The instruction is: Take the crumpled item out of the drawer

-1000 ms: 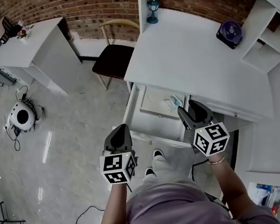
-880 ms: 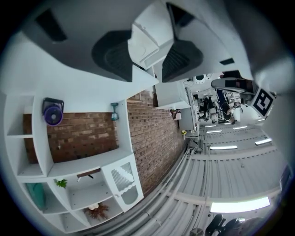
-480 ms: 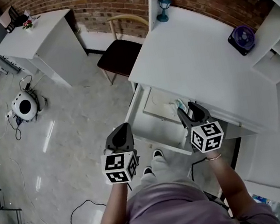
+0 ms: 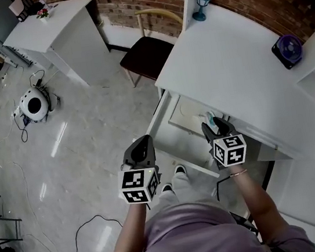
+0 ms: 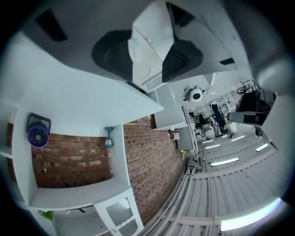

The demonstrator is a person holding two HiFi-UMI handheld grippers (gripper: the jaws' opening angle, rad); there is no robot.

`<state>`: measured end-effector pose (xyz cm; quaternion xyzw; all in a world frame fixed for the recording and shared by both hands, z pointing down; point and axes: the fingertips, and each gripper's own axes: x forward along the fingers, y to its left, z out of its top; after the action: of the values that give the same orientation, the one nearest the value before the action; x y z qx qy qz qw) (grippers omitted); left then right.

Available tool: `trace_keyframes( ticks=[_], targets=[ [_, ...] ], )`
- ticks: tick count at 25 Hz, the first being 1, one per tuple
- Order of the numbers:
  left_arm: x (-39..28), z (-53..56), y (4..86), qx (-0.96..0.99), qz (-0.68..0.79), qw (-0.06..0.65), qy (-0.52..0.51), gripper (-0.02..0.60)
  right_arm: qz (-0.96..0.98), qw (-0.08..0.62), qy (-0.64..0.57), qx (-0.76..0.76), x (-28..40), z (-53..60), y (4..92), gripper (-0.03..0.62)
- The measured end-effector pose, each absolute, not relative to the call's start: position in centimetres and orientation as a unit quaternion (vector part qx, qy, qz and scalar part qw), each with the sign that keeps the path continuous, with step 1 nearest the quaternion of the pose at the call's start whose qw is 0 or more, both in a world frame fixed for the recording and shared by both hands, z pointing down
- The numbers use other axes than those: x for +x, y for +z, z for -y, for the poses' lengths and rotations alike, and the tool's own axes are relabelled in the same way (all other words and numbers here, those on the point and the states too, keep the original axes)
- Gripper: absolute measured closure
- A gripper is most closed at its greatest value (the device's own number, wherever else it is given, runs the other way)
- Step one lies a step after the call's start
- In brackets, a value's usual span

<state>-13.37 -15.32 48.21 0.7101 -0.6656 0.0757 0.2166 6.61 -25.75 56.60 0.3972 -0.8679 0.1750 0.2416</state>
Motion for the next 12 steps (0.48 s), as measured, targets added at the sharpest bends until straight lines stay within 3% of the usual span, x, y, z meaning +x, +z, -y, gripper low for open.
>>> trace_keyframes(
  ticks=[12],
  targets=[
    [-14.6, 15.2, 49.1, 0.690, 0.682, 0.226, 0.085, 0.581, 0.848, 0.316, 0.186, 0.382, 6.4, 27.5, 62.7, 0.381]
  ],
)
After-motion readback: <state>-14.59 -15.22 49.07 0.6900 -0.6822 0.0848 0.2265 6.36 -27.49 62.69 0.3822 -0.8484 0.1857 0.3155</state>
